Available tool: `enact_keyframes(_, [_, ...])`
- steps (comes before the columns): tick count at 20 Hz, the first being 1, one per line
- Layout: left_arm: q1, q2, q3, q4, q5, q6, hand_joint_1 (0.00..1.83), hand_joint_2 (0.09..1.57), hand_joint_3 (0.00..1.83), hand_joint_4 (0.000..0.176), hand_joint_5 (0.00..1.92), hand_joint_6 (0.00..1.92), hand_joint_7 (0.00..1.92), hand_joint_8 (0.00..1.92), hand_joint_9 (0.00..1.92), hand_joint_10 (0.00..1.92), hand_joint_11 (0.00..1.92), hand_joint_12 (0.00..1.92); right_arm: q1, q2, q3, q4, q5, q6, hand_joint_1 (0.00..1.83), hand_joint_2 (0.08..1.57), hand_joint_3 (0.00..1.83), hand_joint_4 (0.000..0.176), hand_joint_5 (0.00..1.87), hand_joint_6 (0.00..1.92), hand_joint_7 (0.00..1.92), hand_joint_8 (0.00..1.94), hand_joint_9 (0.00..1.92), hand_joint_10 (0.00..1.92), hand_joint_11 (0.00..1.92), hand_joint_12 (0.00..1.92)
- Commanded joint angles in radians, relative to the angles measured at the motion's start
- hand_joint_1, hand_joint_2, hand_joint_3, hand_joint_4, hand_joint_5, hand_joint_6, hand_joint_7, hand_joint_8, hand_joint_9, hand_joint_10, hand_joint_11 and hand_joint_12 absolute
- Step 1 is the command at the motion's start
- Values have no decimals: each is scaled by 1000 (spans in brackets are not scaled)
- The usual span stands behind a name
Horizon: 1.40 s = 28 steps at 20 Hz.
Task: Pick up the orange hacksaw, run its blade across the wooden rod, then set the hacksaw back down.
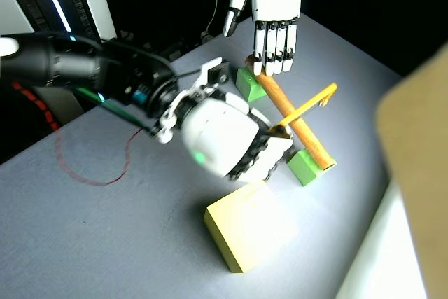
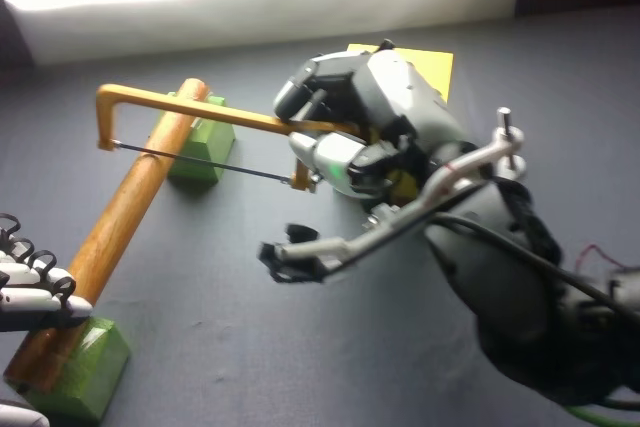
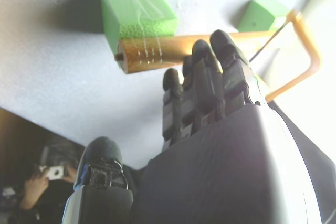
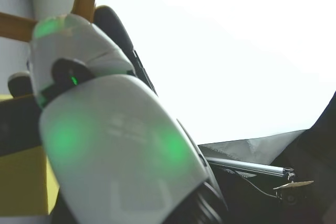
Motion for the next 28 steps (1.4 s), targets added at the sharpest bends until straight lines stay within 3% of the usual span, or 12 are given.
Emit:
enact_keyframes(1, [-6, -11, -4, -3, -21, 0, 0, 1218, 0, 0, 239, 1, 236, 1, 217, 0, 0, 575, -8, 11, -13, -80, 52, 12, 1365, 1153, 0, 0, 846, 1043, 915, 1082, 845, 1406, 690, 1599])
enact_keyframes(8, [-8, -12, -4, -3, -17, 0, 0, 1219, 0, 0, 238, 0, 247, 1, 235, 1, 0, 622, -6, 84, -93, -83, 45, 13, 1361, 1166, 1, 0, 805, 1113, 879, 1135, 840, 1405, 692, 1559])
enact_keyframes(11, [-10, -12, -2, -3, -10, 0, 0, 1223, 0, 0, 225, 2, 234, 2, 212, 3, 0, 526, -1, 179, -175, -83, 34, -19, 1364, 1157, 0, 0, 828, 1081, 895, 1108, 855, 1381, 710, 1517])
enact_keyframes(12, [-10, -12, -1, -3, -10, 0, 0, 1219, 0, 0, 237, 4, 244, 4, 225, 5, 0, 578, -3, 213, -201, -83, 29, -19, 1366, 1153, 0, 0, 841, 1060, 902, 1105, 859, 1370, 715, 1507])
enact_keyframes(17, [-13, -13, 1, -3, -10, 0, 0, 1216, 0, 0, 237, 2, 243, 3, 224, 2, 0, 539, -45, 332, -285, -84, 46, 24, 1363, 1159, 2, 0, 833, 1066, 893, 1126, 835, 1403, 704, 1528])
enact_keyframes(22, [-17, -16, 1, -3, -10, 0, 0, 1219, 0, 0, 241, 5, 235, 4, 209, 2, 0, 489, -142, 321, -285, -83, 164, 128, 1369, 1144, 0, 0, 862, 1031, 934, 1056, 863, 1364, 730, 1498])
enact_keyframes(25, [-17, -17, 0, -3, -10, 0, 0, 1226, 1, 0, 261, 8, 248, 5, 219, 4, 0, 511, -213, 293, -277, -83, 225, 191, 1360, 1138, 0, 0, 888, 964, 945, 1055, 886, 1370, 688, 1575])
enact_keyframes(28, [-17, -17, 1, -3, -10, 0, 0, 1223, 0, 0, 264, 1, 252, 1, 218, 0, 0, 489, -269, 274, -277, -83, 241, 245, 1360, 1137, 0, 0, 891, 963, 946, 1053, 883, 1373, 697, 1561])
